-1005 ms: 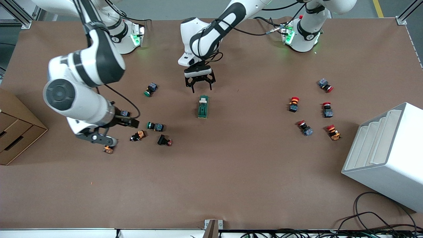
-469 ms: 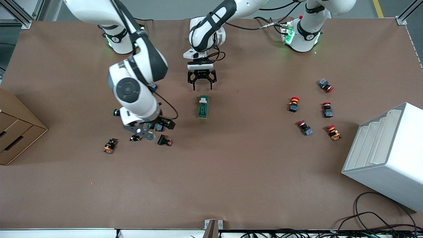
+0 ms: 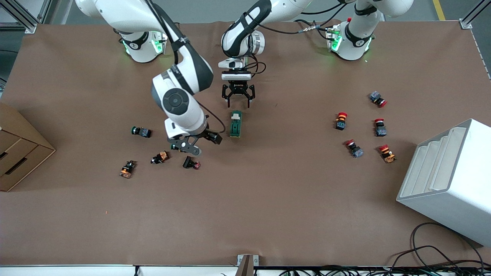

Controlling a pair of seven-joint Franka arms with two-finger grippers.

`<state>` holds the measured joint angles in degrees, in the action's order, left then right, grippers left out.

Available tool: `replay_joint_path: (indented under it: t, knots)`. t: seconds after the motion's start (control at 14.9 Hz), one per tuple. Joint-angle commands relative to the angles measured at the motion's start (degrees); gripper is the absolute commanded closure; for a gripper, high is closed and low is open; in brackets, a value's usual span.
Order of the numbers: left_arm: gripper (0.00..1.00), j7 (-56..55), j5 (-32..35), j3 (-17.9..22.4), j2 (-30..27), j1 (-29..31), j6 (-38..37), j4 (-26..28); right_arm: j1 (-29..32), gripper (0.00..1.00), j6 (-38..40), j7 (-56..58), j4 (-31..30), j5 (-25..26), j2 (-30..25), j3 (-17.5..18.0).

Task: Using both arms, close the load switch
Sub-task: 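Lower the right gripper onto the white switch handle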

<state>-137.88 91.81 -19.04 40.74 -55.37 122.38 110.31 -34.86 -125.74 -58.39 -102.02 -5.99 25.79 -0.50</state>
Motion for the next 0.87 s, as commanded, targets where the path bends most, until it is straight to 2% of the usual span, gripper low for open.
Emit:
replay_joint_path:
  t: [0.0, 0.33, 0.6, 0.8]
  knots:
    - [0.02, -2.8, 4.1, 0.3, 0.0, -0.8, -1.2, 0.2, -3.5, 0.00, -5.1, -4.6, -5.0, -0.9, -1.3, -0.5]
    - [0.02, -9.6, 13.2, 0.6, 3.5, -0.8, -4.3, 0.3, -9.3, 0.00, -17.4, -12.3, -11.8, -0.9, -0.6, -0.4]
    - [0.02, -10.0, 15.3, 0.8, 4.8, -0.9, -5.4, -0.3, -12.7, 0.00, -21.2, -15.5, -14.3, -1.0, 0.1, -0.4]
    - [0.02, -10.1, 15.6, 0.8, 5.5, -1.2, -6.1, -0.3, -15.6, 0.00, -25.5, -20.1, -14.3, -1.0, 2.6, -0.5]
